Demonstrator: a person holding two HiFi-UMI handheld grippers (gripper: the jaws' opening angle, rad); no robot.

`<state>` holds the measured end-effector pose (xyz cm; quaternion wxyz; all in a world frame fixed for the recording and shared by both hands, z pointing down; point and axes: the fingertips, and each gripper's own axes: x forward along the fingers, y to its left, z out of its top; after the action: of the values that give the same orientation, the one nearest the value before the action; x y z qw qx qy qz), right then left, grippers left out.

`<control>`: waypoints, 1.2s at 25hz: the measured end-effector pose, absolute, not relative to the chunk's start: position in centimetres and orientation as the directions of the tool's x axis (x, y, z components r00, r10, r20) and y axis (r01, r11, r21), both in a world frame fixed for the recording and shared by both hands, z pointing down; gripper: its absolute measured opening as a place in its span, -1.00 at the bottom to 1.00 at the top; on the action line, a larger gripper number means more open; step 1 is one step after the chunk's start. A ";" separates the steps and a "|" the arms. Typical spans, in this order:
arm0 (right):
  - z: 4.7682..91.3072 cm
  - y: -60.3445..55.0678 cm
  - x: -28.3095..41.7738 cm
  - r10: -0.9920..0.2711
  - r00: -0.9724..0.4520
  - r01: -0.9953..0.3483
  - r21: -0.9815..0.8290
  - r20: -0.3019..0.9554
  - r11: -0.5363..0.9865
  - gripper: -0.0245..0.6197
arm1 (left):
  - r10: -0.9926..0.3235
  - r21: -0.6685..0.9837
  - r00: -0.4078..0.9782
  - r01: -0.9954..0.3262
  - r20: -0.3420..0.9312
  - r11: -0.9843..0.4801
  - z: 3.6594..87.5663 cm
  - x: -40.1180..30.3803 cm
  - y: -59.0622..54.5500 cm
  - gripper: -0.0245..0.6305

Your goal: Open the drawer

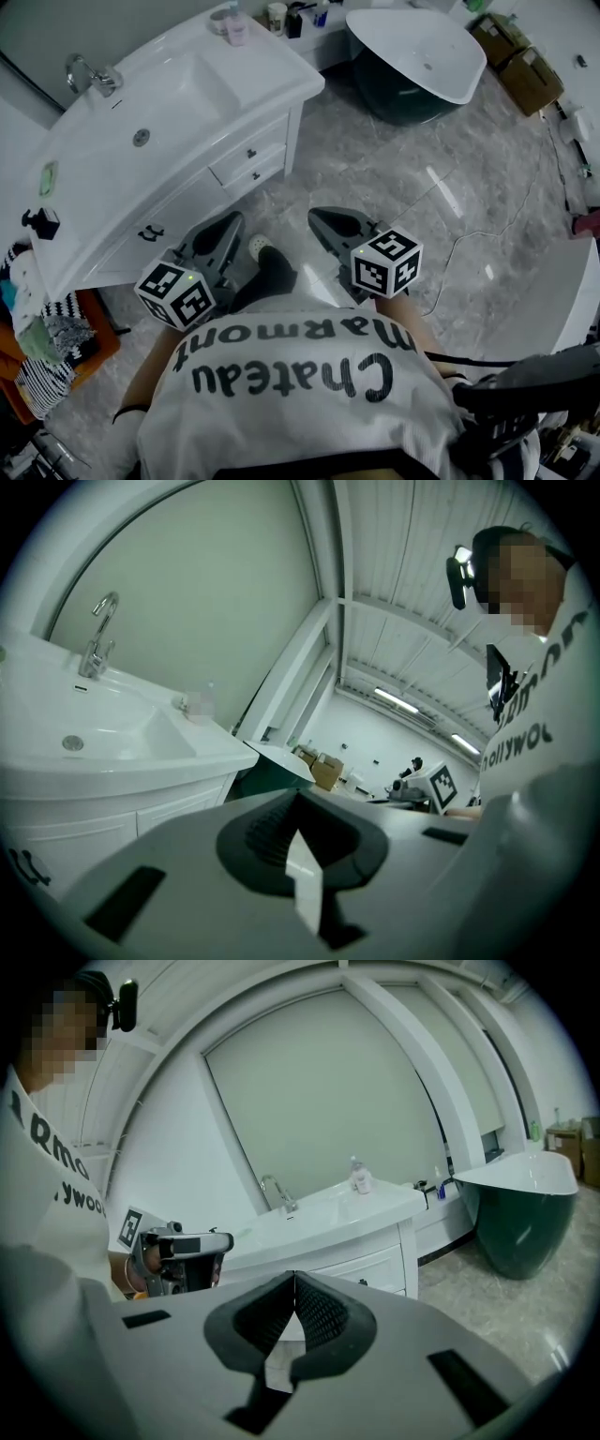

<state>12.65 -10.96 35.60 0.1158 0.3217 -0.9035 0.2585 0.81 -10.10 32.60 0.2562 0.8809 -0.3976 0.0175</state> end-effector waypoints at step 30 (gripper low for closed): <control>62.7 -32.5 0.6 -0.377 -0.782 -0.592 -0.401 0.497 0.699 -0.89 | -0.780 0.416 0.506 -0.840 0.369 -0.348 53.7 -7.5 -20.8 -0.90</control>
<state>0.63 -32.52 62.71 0.1921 0.2685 -0.9015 0.2798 -7.52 -20.83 53.73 0.2860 0.8192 -0.4943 0.0528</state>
